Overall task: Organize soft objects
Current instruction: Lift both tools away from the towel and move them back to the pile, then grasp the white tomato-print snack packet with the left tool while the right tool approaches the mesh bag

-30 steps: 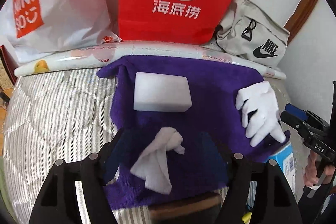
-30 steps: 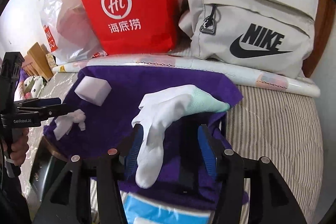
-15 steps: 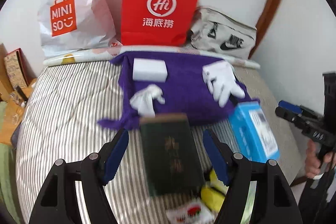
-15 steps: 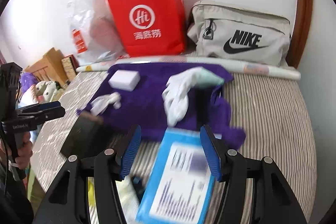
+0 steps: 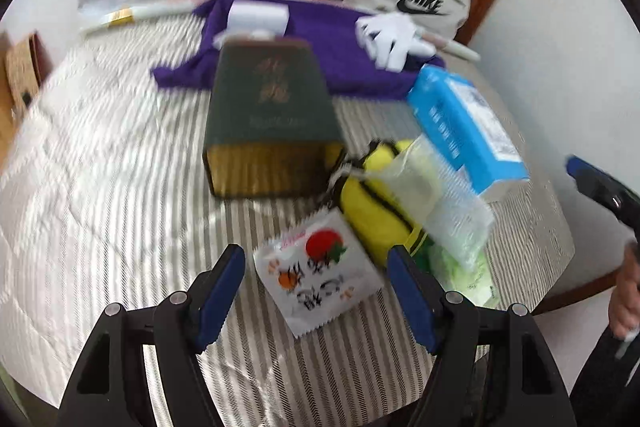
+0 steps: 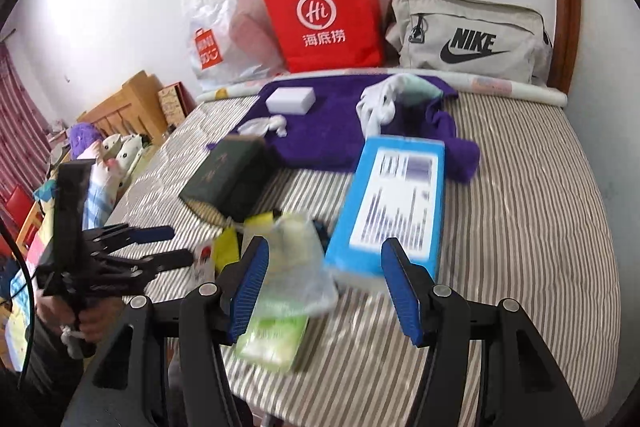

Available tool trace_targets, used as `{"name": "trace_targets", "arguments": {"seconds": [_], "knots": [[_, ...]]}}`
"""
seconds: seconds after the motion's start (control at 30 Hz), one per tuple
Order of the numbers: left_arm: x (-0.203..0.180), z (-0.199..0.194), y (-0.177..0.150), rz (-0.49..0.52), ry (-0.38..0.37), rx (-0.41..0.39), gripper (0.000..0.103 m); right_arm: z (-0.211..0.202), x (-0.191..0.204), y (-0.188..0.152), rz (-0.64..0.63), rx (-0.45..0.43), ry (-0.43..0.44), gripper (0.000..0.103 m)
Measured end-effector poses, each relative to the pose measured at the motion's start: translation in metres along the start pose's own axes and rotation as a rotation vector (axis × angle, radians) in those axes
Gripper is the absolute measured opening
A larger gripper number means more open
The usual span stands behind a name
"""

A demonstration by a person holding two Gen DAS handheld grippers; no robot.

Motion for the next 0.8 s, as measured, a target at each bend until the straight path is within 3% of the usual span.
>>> {"name": "trace_targets", "arguments": {"seconds": [0.2,0.63,0.67,0.8], "knots": [[0.001,0.017,-0.017,0.016,-0.009,0.031,0.072,-0.007,0.0,-0.028,0.063,0.012,0.017,0.058],[-0.009,0.027,-0.008,0.07,0.046,-0.058,0.076,0.015,0.017,-0.047,0.083,0.05,0.089,0.058],[-0.009,0.026,-0.008,0.072,0.048,-0.064,0.074,0.016,0.019,-0.048,0.08,0.052,0.087,0.058],[-0.001,0.022,-0.007,0.087,0.079,-0.091,0.048,0.018,0.02,-0.05,0.084,0.058,0.09,0.058]]}}
Point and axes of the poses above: each gripper's, at about its wrist camera, not at the fingertips, and z roughly the way its jaws point, x to its left, y to its top, the point moved 7 cm from there along z, roughly the way its jaws point, and after that the axes turned 14 degrees about -z, right-handed, at the moved point
